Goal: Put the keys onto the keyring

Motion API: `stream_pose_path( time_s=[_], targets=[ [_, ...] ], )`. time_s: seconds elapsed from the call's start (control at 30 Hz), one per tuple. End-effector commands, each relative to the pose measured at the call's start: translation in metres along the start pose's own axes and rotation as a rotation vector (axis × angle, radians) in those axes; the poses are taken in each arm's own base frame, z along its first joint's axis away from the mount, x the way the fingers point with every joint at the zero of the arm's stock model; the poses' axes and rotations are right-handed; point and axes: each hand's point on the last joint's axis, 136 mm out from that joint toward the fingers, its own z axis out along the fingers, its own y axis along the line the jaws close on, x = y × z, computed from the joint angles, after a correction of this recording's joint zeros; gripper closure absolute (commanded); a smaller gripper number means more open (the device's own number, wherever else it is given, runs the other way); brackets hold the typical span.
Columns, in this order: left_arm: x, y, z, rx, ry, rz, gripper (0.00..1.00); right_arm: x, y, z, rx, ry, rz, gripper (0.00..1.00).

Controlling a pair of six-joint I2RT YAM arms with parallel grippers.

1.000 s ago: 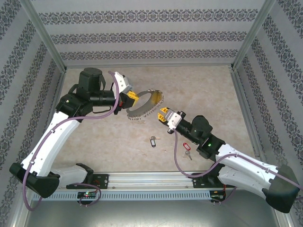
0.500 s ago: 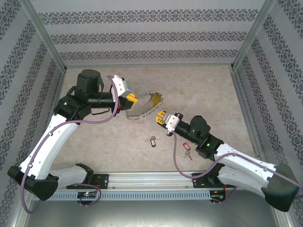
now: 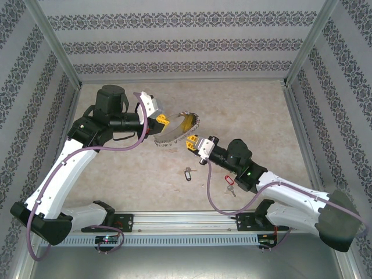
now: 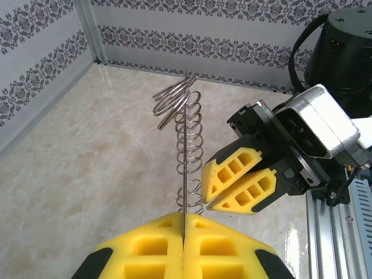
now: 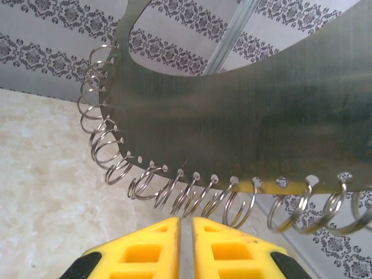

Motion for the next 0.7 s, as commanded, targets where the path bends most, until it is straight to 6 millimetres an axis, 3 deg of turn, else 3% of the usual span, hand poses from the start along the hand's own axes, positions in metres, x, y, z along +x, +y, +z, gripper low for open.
stream_pose_path(
  time_s=[0.0, 0.67],
  targets=[
    [-0.004, 0.001, 0.0, 0.001, -0.016, 0.023, 1.0, -0.025, -0.009, 0.002, 0.025, -0.074, -0.002, 0.85],
    [-0.005, -0.001, -0.001, 0.004, -0.023, 0.008, 1.0, -0.009, 0.009, 0.011, -0.035, -0.023, 0.017, 0.85]
  ],
)
